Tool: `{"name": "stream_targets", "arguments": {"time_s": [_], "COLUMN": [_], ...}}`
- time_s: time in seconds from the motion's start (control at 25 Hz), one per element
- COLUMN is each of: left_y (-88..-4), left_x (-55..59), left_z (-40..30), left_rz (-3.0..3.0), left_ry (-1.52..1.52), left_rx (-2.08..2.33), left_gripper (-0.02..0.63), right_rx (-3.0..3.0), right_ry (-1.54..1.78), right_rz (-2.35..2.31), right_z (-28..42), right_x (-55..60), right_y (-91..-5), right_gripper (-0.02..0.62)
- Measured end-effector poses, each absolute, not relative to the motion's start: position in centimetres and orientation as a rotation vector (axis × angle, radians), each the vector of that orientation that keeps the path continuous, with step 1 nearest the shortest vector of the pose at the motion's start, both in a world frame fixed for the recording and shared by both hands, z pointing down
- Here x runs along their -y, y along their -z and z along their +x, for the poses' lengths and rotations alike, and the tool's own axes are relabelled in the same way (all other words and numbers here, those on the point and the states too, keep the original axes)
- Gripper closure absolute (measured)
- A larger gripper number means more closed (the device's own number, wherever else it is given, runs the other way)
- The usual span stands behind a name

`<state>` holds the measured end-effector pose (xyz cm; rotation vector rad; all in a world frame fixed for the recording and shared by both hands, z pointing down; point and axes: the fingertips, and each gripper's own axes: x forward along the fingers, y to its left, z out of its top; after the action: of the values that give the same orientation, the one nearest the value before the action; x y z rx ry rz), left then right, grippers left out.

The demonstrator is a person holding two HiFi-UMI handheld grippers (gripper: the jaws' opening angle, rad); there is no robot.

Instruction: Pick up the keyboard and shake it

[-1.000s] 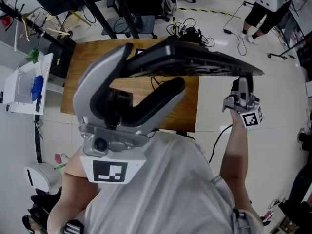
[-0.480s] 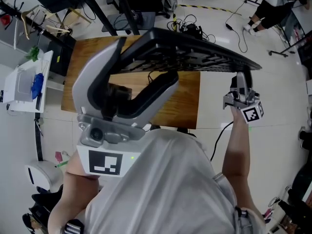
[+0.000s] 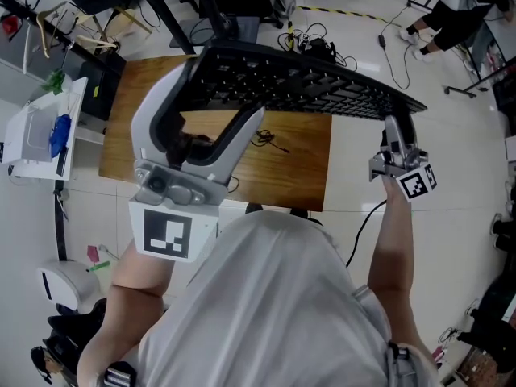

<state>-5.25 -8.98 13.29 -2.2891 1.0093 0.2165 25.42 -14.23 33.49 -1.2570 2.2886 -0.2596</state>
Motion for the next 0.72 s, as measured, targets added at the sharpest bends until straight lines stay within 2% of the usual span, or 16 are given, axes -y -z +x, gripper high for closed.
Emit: {"name": "stream_targets", "arguments": {"time_s": [0.4, 0.72], "left_y": [-18.4, -24.7], "left_x": [11.7, 13.3], "left_z": [-9.3, -11.8], "left_rz": [-2.408, -2.518], "left_ry": [-0.205, -0.167], "left_rx": [-1.22, -1.364], "left_gripper": [0.325, 0.327], "right_rx": [-2.396, -2.489], "right_ry": [0.359, 0.571], "right_rz": [-1.301, -1.327], "right_z": [23.0, 21.2], "right_x": [15.2, 15.4], "right_y": [-36.3, -41.5], "right_gripper": [0.288, 0.29]}}
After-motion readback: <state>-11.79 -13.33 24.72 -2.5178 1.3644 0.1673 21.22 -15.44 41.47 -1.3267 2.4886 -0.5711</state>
